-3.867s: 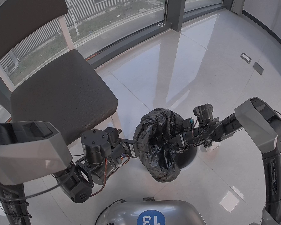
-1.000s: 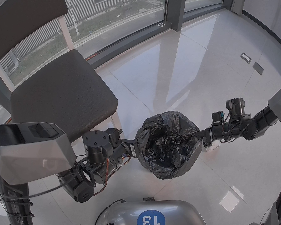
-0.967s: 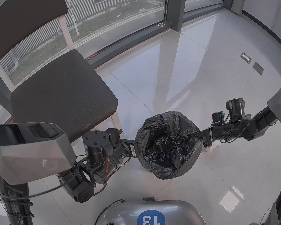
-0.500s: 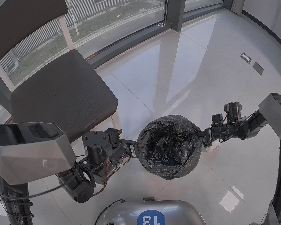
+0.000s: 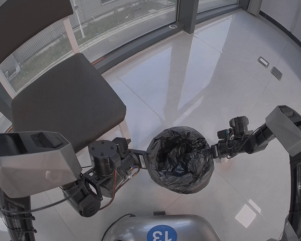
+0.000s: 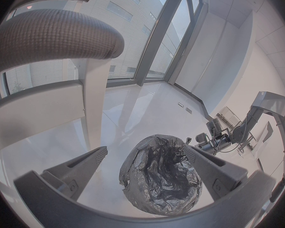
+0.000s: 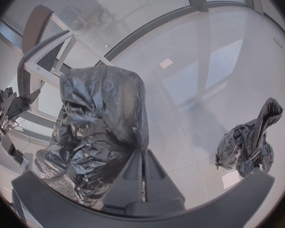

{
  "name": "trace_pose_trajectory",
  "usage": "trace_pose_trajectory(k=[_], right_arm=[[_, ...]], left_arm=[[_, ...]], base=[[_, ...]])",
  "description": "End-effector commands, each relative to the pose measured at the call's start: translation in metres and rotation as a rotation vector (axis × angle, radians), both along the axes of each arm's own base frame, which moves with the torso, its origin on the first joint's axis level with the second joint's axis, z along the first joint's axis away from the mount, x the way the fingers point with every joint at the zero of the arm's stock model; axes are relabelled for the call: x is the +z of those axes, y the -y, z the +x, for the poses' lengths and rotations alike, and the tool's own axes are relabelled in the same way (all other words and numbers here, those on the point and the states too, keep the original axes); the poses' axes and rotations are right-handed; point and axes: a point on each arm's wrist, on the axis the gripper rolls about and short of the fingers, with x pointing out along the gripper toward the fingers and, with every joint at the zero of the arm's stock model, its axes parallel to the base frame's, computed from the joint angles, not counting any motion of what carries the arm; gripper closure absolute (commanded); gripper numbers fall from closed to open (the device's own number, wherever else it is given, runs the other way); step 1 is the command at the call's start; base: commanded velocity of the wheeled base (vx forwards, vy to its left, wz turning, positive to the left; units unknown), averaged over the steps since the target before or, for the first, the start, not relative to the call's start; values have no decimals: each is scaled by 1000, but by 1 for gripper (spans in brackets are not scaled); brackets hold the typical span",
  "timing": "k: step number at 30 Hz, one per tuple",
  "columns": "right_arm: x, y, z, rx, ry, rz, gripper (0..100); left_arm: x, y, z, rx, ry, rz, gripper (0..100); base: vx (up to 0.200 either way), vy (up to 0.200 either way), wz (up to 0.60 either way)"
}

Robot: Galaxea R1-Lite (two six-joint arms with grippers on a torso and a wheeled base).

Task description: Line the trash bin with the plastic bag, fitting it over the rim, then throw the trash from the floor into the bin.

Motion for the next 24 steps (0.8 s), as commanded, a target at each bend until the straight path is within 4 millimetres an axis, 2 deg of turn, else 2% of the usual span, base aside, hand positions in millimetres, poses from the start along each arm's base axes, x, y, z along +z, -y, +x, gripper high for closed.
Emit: trace_pose_trajectory(k=[1,7,15,24], right_arm=[[-8,-3,0,15,-23,-11,100],[-14,-7,-1,27,-31,-17,100],[-37,-8,0,51,-58,-39,100],[-40,-8,4,57,-86,-47,100]], left_arm=[[0,0,0,0,0,0,0],[-1,0,0,0,-1,1,0],[0,1,0,-1,6,-3,0],[-2,1,1,-3,2,0,0]], base=[[0,0,0],[0,0,0],[0,0,0],[0,0,0]])
